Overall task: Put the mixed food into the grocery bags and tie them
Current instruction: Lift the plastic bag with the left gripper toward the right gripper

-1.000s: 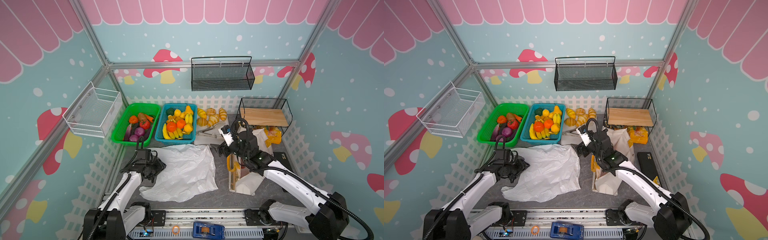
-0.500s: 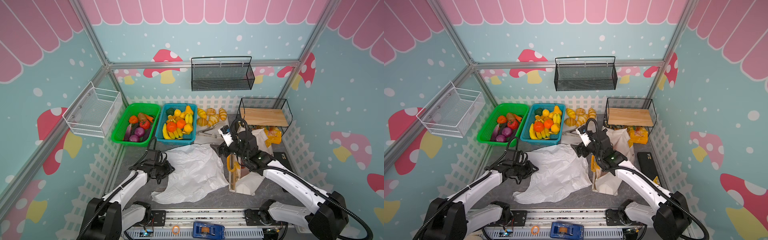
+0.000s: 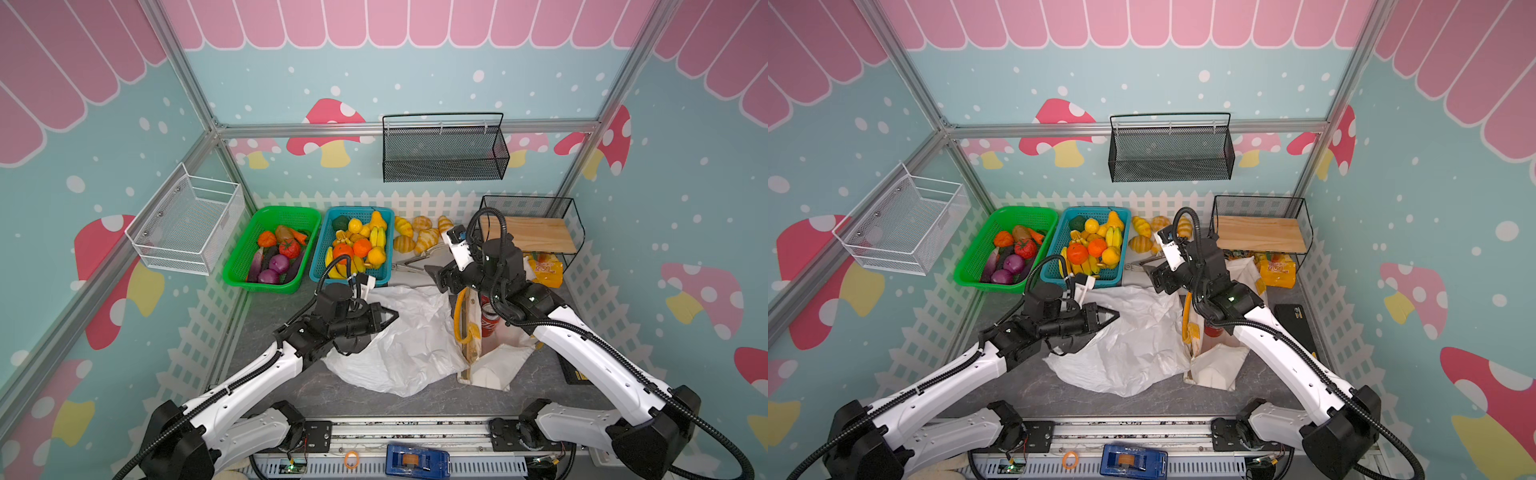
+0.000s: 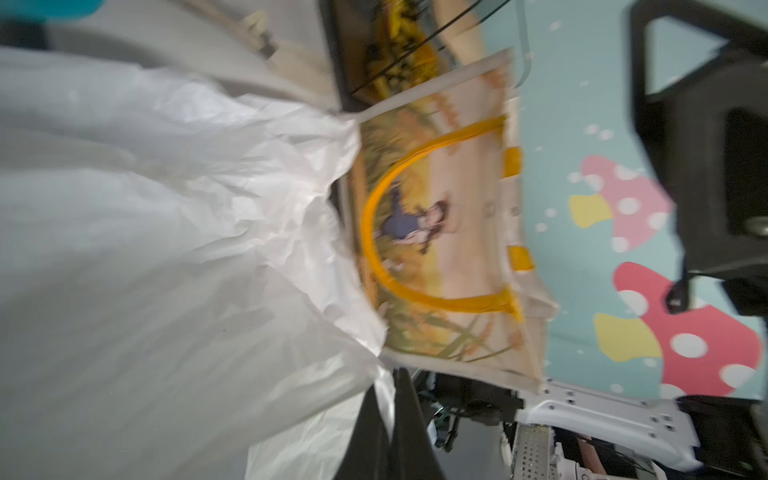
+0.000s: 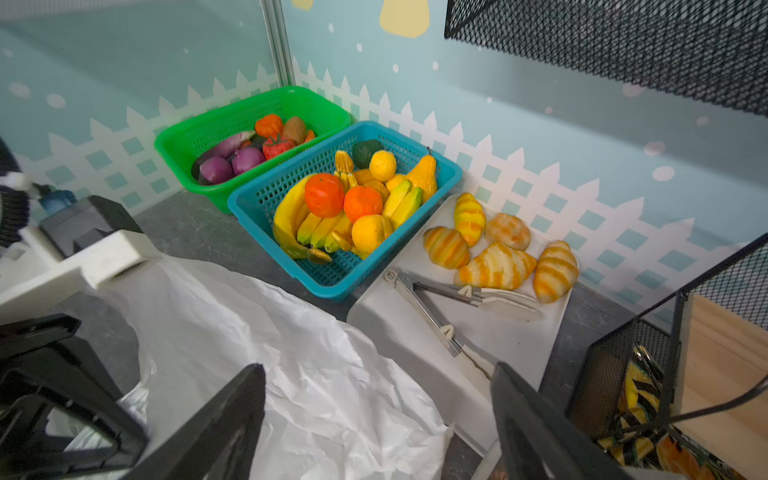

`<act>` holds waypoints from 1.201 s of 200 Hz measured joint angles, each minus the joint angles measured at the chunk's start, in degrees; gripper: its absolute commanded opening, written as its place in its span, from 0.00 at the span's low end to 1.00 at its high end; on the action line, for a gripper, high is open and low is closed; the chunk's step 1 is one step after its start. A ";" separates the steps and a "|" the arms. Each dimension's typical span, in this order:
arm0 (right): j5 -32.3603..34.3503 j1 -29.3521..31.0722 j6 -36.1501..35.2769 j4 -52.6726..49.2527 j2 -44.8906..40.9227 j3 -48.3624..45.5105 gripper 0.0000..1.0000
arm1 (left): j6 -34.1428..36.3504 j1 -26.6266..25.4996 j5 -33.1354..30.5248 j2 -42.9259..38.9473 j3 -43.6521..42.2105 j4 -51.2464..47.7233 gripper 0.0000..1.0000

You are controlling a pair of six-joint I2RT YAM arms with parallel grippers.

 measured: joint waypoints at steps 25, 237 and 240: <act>-2.01 -0.96 2.54 -2.80 0.59 5.20 0.84 | -2.21 -3.10 -5.31 2.03 7.72 6.84 0.00; -29.16 1.92 20.17 19.23 -3.87 -12.48 0.40 | -2.03 -7.63 -28.74 9.35 15.28 11.82 0.00; -29.05 1.90 20.63 19.34 -3.63 -12.61 0.36 | -2.01 -7.63 -28.68 9.42 15.28 11.89 0.00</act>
